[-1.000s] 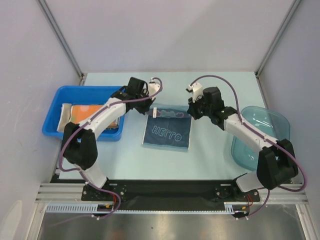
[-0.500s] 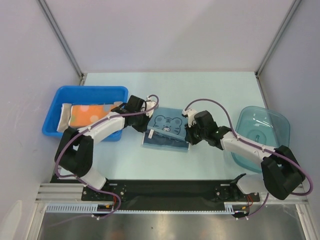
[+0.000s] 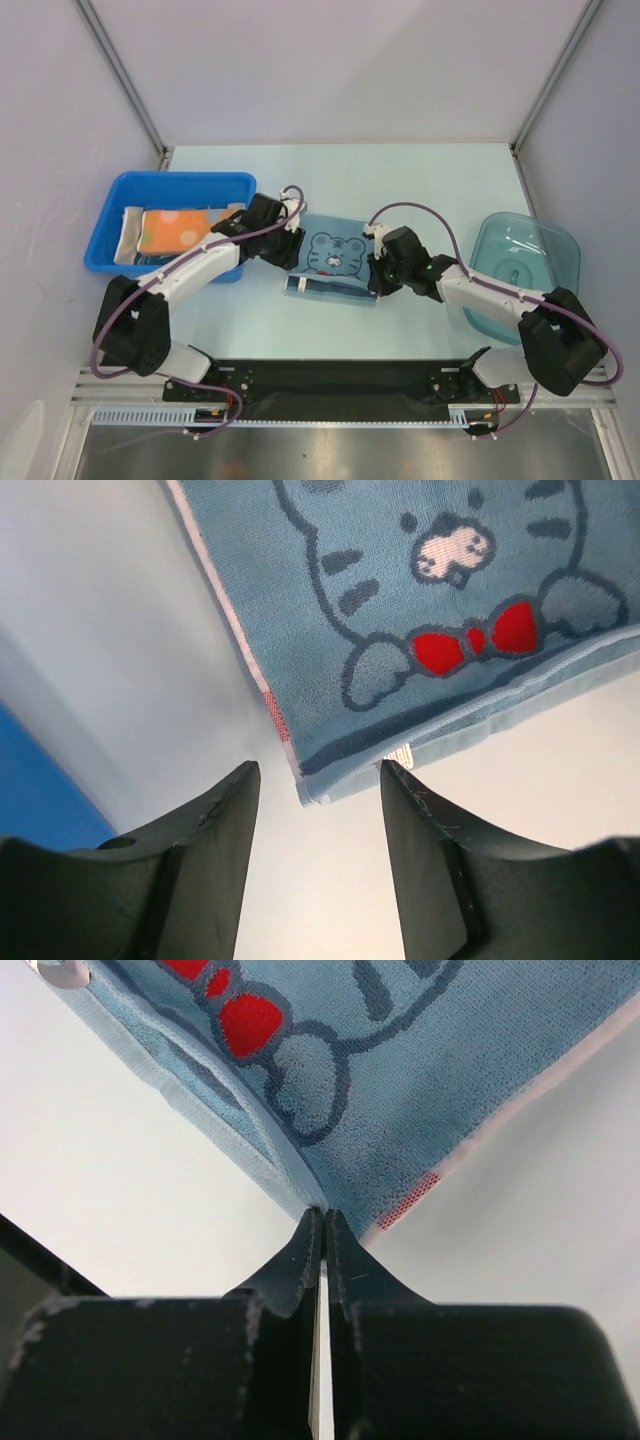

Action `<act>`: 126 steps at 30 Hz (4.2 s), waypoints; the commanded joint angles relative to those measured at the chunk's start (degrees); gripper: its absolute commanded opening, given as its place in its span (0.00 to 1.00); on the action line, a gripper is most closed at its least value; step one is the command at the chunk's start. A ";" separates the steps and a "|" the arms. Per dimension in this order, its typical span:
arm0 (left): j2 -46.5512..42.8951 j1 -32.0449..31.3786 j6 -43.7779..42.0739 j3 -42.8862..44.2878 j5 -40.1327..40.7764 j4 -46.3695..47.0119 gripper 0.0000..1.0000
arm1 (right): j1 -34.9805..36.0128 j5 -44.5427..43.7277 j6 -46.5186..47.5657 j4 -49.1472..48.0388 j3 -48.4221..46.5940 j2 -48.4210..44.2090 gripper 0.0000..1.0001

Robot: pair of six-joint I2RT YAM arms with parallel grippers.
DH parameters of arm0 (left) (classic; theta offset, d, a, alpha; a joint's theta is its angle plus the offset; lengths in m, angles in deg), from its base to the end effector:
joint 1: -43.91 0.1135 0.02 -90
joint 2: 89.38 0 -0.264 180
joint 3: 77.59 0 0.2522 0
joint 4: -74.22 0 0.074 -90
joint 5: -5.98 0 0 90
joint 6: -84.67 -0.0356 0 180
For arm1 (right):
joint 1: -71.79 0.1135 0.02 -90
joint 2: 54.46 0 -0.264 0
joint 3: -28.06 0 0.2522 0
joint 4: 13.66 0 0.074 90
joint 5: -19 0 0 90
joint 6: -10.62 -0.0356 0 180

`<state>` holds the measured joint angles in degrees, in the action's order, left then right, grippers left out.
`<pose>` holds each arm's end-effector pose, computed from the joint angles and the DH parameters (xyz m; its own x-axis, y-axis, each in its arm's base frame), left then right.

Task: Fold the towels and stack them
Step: Fold the towel

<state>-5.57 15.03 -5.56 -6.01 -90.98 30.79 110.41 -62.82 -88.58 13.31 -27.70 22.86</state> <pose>0.2603 -0.1485 0.2323 -0.7208 0.4021 -0.5645 0.5422 0.8346 -0.0978 0.2070 0.1718 0.1965 -0.6884 -0.3474 -0.6367 -0.5889 0.7801 0.2111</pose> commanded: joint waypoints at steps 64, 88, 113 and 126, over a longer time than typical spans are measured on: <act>-8.32 -3.46 33.45 -17.65 -1.04 15.43 0.58 | -8.20 -2.91 -26.49 -0.56 8.95 -3.76 0.00; -6.03 -3.46 37.93 -24.95 -1.13 25.89 0.38 | -8.02 -2.74 -25.79 -0.91 10.09 -4.28 0.00; -0.67 -1.62 38.55 -5.45 0.11 12.18 0.00 | -15.75 -0.37 -20.26 2.96 -6.68 -0.60 0.00; -5.67 -0.38 36.00 -12.54 -5.25 11.73 0.00 | -15.58 3.24 -19.98 6.83 -0.76 -8.05 0.00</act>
<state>-8.13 14.48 31.65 -14.03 -93.02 42.48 93.84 -60.85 -107.94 17.27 -34.26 20.94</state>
